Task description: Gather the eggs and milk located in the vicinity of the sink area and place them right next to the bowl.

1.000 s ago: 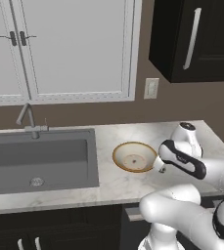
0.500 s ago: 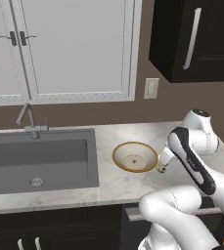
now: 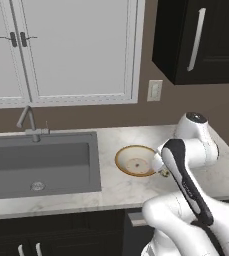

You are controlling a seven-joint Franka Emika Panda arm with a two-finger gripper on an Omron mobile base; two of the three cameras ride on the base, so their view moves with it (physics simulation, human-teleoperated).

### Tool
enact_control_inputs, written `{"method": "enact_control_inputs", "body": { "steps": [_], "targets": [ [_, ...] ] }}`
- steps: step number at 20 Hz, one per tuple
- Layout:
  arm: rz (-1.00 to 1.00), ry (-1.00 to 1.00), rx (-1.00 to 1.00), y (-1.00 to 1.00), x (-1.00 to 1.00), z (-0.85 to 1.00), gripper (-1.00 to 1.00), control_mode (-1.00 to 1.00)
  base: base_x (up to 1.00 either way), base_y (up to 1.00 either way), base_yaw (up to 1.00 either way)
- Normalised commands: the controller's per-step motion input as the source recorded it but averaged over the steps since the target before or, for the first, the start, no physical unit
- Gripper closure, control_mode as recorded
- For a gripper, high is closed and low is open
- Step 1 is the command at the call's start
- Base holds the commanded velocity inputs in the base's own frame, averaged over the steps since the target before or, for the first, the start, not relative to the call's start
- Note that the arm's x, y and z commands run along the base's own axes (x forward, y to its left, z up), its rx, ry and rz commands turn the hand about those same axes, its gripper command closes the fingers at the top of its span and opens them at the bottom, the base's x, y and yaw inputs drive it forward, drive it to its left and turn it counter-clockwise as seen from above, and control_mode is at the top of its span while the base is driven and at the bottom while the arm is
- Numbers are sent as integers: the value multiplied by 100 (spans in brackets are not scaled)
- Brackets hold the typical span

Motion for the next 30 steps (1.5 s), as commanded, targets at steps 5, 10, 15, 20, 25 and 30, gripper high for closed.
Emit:
{"method": "enact_control_inputs", "body": {
  "steps": [5,10,15,20,25,30],
  "targets": [
    [-38,13,-17,22,17,2,-100,-100,0,0,0],
    [-53,23,-9,-7,6,2,-100,-100,0,0,0],
    [-55,28,-6,-8,5,3,-100,-100,0,0,0],
    [-20,2,3,-9,-8,0,-100,-100,0,0,0],
    [0,-6,11,-2,-30,4,-100,-100,0,0,0],
    [10,-2,6,-12,-22,12,-100,-100,0,0,0]
  ]
}}
